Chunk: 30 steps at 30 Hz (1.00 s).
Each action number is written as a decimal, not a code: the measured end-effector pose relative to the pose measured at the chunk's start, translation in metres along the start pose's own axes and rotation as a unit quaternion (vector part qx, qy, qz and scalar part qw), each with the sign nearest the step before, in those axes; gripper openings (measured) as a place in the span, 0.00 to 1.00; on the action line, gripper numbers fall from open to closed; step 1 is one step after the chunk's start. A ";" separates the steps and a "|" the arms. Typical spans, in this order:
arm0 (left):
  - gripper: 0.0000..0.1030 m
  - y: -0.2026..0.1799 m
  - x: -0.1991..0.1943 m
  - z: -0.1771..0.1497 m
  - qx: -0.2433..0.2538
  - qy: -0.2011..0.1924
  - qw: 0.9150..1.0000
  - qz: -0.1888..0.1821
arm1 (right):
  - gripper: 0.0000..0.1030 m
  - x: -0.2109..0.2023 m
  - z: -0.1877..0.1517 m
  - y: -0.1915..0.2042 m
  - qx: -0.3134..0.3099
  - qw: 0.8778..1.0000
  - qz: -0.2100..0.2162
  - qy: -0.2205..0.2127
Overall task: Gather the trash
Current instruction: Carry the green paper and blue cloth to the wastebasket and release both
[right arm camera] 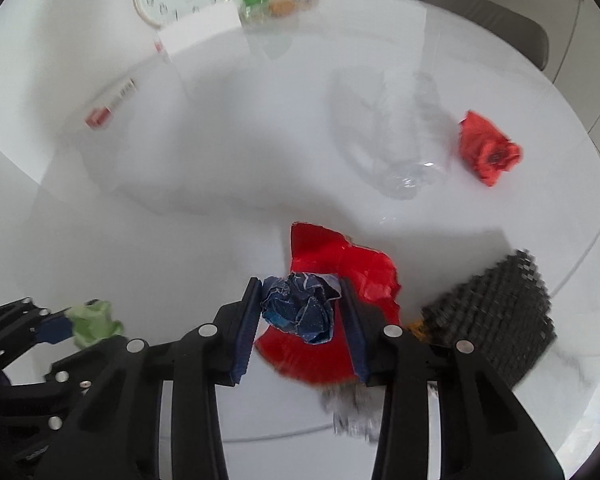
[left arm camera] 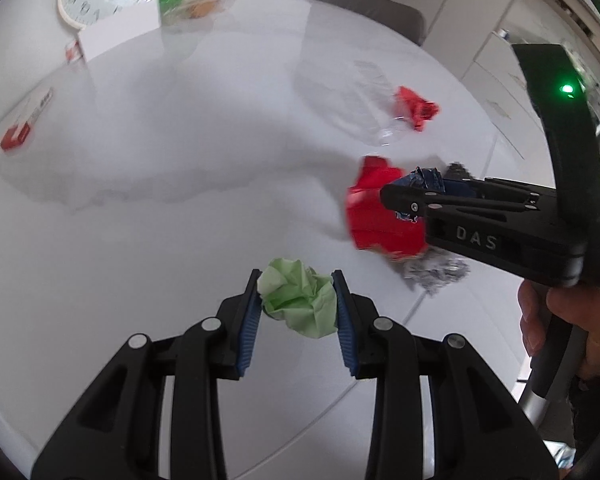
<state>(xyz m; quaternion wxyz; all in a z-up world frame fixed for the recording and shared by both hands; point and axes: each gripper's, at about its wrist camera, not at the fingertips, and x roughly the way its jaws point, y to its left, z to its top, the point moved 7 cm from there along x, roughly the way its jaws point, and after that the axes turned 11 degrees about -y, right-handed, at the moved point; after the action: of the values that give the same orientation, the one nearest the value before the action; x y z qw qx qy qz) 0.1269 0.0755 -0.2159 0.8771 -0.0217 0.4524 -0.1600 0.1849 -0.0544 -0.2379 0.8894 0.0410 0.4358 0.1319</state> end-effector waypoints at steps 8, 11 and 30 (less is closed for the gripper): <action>0.33 -0.080 -0.032 0.000 0.073 -0.007 0.996 -0.058 | 0.39 -0.097 -0.043 -0.048 0.047 0.997 -0.037 -0.054; 0.33 -0.120 -0.039 -0.006 0.103 -0.003 0.991 -0.085 | 0.39 -0.134 -0.076 -0.076 0.078 0.993 -0.068 -0.064; 0.33 -0.369 -0.058 -0.098 0.305 0.047 0.924 -0.227 | 0.39 -0.273 -0.289 -0.204 0.267 0.939 -0.214 -0.046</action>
<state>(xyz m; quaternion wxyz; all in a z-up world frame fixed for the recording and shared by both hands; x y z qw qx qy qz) -0.0792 -0.2466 -0.1607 0.7592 0.1527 0.4050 -0.4862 -0.1616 -0.3366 -0.2459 0.8720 0.1882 0.4123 -0.1848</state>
